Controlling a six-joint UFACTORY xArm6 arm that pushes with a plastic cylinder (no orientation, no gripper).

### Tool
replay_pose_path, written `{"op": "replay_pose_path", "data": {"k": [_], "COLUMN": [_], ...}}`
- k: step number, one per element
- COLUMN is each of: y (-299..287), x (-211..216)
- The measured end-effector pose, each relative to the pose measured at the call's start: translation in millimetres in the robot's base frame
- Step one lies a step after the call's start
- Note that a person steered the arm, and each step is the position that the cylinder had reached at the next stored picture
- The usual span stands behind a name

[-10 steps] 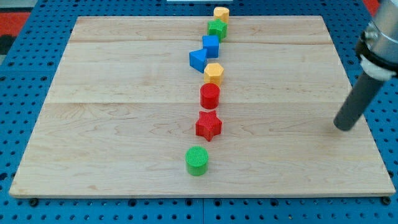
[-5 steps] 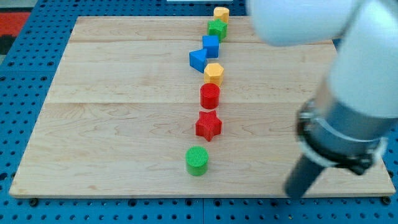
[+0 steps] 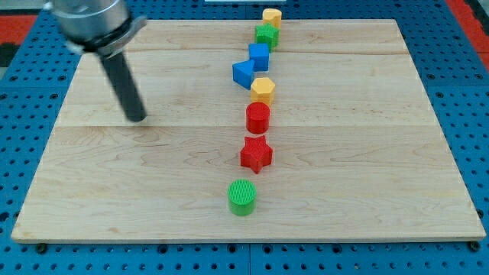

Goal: Slightly push blue triangle in between the blue cube and yellow hexagon

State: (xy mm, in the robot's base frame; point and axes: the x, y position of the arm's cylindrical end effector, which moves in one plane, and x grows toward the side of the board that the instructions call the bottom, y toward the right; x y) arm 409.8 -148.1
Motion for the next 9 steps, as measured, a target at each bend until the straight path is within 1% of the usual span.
{"op": "replay_pose_path", "data": {"k": [1,2,3,4,7,8,9], "y": [44,59,79,80,140,144,128], "x": [-19,-57,-77,-72,-71,-71,-69]}}
